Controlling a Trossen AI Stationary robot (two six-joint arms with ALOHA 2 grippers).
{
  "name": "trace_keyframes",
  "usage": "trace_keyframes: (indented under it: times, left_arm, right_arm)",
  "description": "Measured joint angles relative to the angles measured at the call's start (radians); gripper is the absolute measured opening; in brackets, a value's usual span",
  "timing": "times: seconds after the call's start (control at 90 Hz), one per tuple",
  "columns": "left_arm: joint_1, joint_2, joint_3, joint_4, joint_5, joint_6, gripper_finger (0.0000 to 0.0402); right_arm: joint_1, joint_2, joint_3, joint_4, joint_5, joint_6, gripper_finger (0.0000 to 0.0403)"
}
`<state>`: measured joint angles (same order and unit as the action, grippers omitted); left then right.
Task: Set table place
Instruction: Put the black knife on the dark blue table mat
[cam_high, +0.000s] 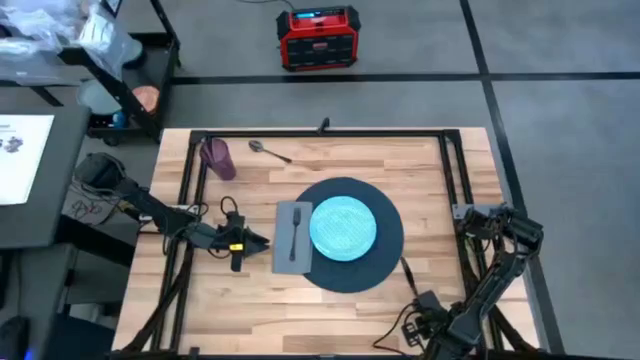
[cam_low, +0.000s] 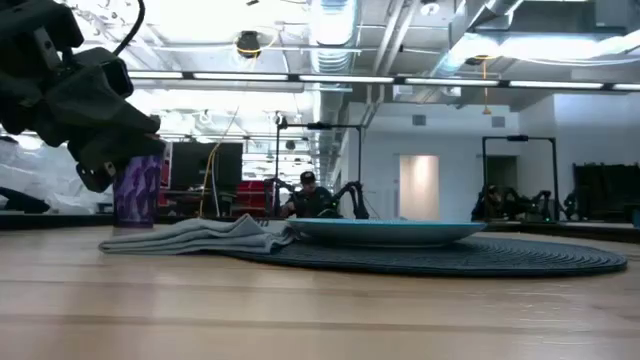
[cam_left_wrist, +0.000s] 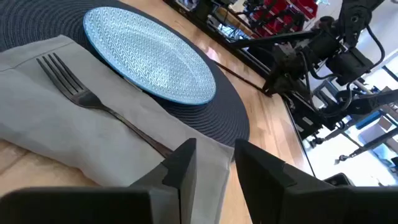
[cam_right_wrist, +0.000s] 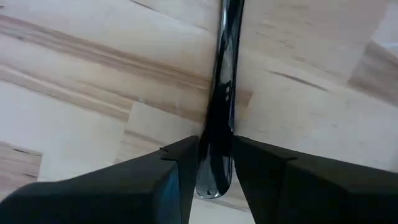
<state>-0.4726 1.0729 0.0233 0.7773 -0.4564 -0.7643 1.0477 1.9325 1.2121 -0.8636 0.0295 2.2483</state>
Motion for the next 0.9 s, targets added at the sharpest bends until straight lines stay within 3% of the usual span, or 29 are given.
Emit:
trace_keyframes:
  times: [0.211, 0.433, 0.9]
  left_arm:
    - [0.0, 0.0, 0.0, 0.001, 0.0, 0.0, 0.0093]
    - [0.0, 0.0, 0.0, 0.001, -0.001, -0.003, 0.0093]
    - [0.0, 0.0, 0.0, 0.0, -0.001, -0.003, 0.0093]
  right_arm:
    - [-0.001, 0.002, -0.001, 0.01, 0.001, -0.002, 0.0009]
    - [-0.003, 0.005, 0.02, -0.039, 0.003, 0.002, 0.0001]
    - [-0.036, 0.008, 0.174, -0.366, 0.031, 0.002, 0.0]
